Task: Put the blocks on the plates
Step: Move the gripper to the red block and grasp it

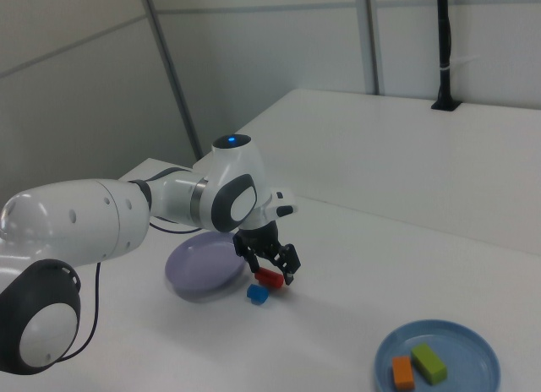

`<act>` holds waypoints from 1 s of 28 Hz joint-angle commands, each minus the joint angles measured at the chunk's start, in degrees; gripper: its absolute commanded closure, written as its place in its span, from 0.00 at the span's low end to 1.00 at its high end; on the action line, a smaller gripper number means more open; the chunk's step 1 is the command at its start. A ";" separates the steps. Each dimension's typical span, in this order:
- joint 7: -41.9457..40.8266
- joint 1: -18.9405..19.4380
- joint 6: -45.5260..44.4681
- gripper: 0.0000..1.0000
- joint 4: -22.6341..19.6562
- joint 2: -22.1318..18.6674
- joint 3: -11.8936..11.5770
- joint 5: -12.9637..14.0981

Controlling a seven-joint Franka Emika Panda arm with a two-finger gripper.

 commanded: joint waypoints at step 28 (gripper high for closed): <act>0.54 1.80 4.13 0.85 -0.59 -0.83 -0.95 0.26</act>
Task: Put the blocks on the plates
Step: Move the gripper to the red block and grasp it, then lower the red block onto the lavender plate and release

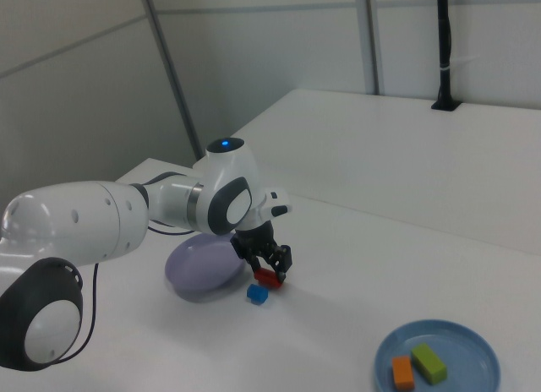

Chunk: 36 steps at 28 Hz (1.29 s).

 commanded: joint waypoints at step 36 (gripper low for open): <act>17.41 10.81 -0.88 0.06 -0.40 -2.84 3.40 -9.85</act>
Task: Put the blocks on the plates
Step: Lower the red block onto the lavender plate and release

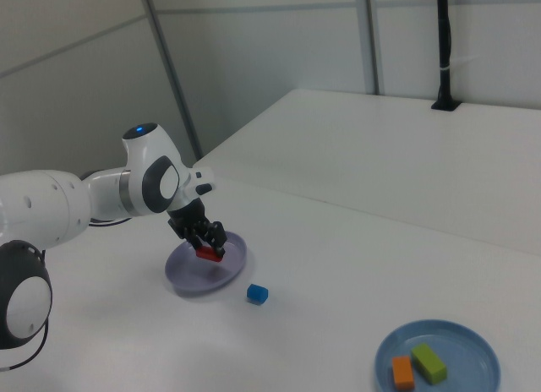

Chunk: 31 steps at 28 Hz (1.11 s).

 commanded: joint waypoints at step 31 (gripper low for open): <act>-17.61 -9.07 -9.19 0.00 -5.84 -4.49 -3.33 -0.32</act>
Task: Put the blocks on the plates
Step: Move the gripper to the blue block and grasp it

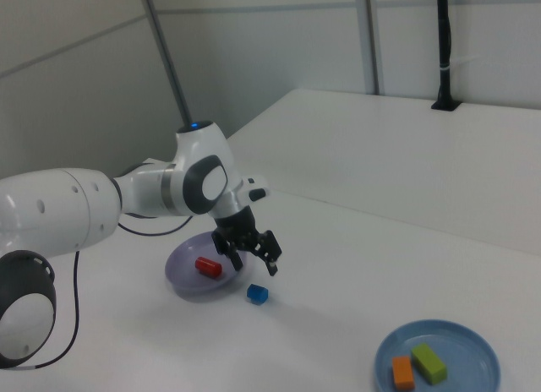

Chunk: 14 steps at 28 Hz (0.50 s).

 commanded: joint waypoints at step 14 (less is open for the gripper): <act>-4.13 -0.84 0.66 1.00 -4.71 -0.33 -0.09 -0.19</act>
